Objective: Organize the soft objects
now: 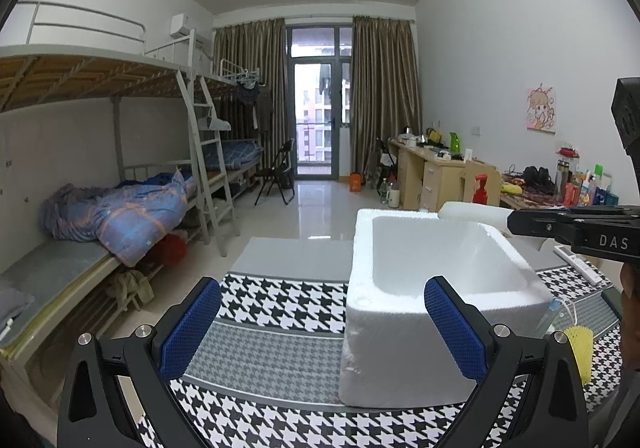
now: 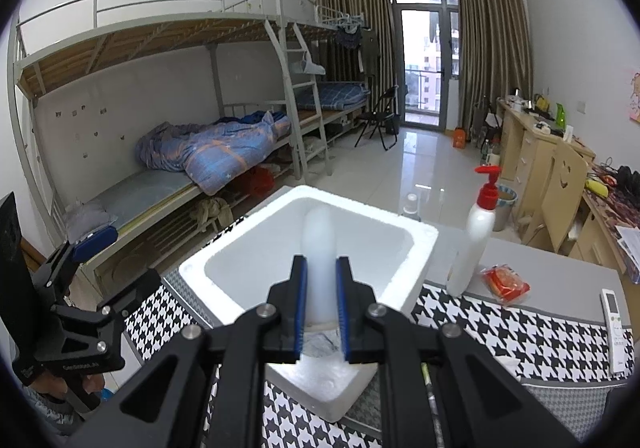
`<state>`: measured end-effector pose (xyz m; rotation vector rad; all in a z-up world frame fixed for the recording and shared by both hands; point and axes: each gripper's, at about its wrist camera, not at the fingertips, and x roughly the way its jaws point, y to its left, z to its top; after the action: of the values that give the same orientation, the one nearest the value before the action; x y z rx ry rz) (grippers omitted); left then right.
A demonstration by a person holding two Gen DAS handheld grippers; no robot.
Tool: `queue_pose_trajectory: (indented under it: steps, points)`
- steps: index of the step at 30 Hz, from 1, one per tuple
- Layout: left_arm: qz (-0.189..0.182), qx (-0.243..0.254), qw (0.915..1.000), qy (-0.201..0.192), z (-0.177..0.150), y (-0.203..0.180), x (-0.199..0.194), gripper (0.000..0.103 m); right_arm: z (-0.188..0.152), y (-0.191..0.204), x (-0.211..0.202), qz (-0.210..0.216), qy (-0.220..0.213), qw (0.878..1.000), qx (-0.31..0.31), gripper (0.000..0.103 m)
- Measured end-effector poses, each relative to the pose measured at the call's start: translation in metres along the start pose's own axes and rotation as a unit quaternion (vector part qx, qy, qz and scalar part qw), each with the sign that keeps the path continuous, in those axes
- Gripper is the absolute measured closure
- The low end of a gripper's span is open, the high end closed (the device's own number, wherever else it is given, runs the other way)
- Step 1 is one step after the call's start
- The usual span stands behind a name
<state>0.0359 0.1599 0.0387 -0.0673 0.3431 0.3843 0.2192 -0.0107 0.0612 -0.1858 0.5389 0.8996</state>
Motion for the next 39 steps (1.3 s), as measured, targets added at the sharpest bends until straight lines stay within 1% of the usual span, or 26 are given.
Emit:
queue_pose_trajectory:
  steps: [11, 16, 26, 27, 29, 31, 33, 34, 39]
  points:
    - [-0.005, 0.013, 0.9998, 0.014, -0.009, -0.005, -0.001, 0.001, 0.004, 0.009, 0.016, 0.005, 0.023, 1.0, -0.003, 0.086]
    - [-0.007, 0.009, 0.9998, 0.019, -0.012, -0.004, 0.001, 0.001, 0.004, 0.015, 0.025, 0.007, 0.033, 0.999, -0.01, 0.086]
    - [-0.012, 0.009, 0.9994, 0.03, -0.016, -0.004, 0.006, 0.001, 0.002, 0.014, 0.039, 0.005, 0.053, 0.999, -0.003, 0.086]
    - [-0.012, 0.009, 0.9994, 0.031, -0.017, -0.005, 0.006, 0.001, 0.002, 0.013, 0.04, 0.006, 0.055, 0.998, -0.002, 0.079]
    - [-0.012, 0.009, 0.9994, 0.032, -0.017, -0.006, 0.008, 0.001, 0.003, 0.012, 0.041, 0.003, 0.056, 0.998, 0.0, 0.077]
    - [-0.013, 0.008, 0.9993, 0.035, -0.018, -0.006, 0.009, 0.001, 0.003, 0.01, 0.042, 0.007, 0.057, 0.998, 0.008, 0.066]
    - [-0.012, 0.008, 0.9993, 0.035, -0.018, -0.007, 0.009, 0.001, 0.002, 0.008, 0.04, 0.009, 0.052, 0.999, 0.014, 0.035]
    - [-0.011, 0.007, 0.9993, 0.034, -0.018, -0.006, 0.009, 0.001, 0.001, 0.008, 0.038, 0.009, 0.046, 0.999, 0.013, 0.031]
    - [-0.011, 0.006, 0.9992, 0.038, -0.018, -0.005, 0.011, 0.001, -0.001, 0.01, 0.033, 0.013, 0.045, 0.999, 0.01, 0.03]
